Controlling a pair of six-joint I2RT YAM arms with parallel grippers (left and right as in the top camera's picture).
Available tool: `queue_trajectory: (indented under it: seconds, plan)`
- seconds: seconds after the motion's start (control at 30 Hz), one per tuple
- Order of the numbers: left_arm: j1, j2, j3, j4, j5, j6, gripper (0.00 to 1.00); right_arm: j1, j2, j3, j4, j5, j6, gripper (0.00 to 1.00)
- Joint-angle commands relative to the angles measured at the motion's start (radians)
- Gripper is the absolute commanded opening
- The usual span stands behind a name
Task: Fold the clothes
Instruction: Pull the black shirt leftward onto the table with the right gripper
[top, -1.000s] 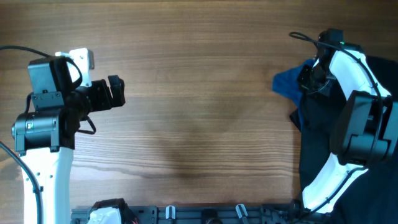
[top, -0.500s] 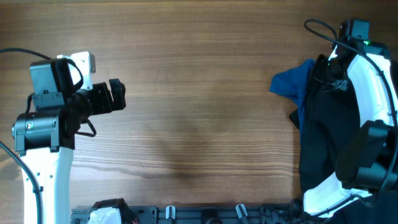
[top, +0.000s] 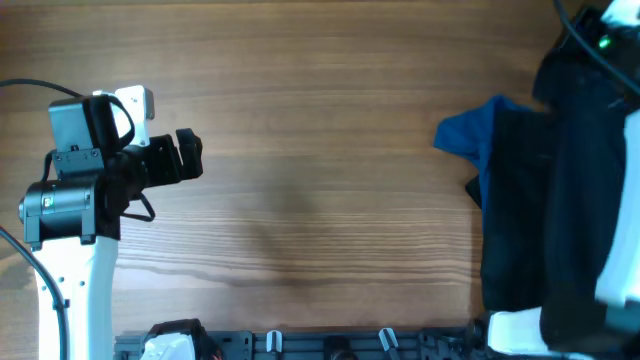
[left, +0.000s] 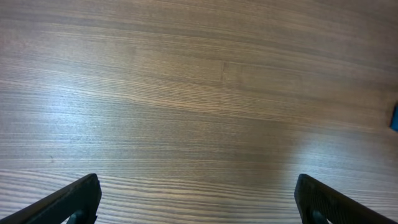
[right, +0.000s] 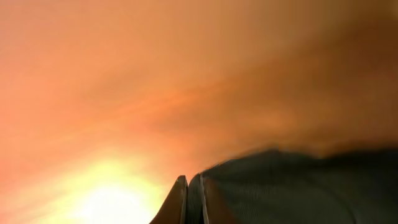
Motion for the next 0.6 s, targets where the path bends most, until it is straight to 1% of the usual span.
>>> queue_trajectory:
  seconds: [0.0,0.07,0.17,0.23,0.3,0.33,0.37,0.4,0.5,0.57]
  plan:
    - [-0.003,-0.003,0.025,0.0,0.011,-0.059,1.0,0.119,-0.053,0.057,0.048,-0.303,0.063,0.04]
    - [0.001,-0.015,0.025,0.001,-0.083,-0.137,1.0,0.261,-0.07,0.057,0.073,-0.323,0.096,0.04]
    - [0.012,-0.048,0.026,0.001,-0.205,-0.225,1.0,0.5,-0.057,0.055,0.065,-0.311,0.092,0.04]
    - [0.025,-0.082,0.035,0.0,-0.262,-0.254,1.0,0.683,-0.026,0.055,0.047,-0.266,0.074,0.04]
    - [0.045,-0.122,0.056,0.001,-0.301,-0.256,1.0,0.847,0.013,0.055,0.018,-0.166,0.067,0.04]
    - [0.059,-0.145,0.075,0.001,-0.323,-0.256,1.0,0.916,0.033,0.055,0.007,-0.094,0.066,0.23]
    - [0.074,-0.166,0.096,0.001,-0.345,-0.256,1.0,0.988,0.056,0.055,-0.002,0.018,0.076,0.51]
    - [0.085,-0.185,0.112,0.001,-0.353,-0.255,1.0,1.016,0.068,0.055,-0.002,0.086,0.087,0.63]
    - [0.106,-0.224,0.146,0.001,-0.354,-0.252,1.0,1.028,0.072,0.056,0.004,0.215,0.095,0.73]
    - [0.106,-0.24,0.151,0.0,-0.344,-0.252,1.0,0.999,0.058,0.063,0.002,0.26,0.11,0.76]
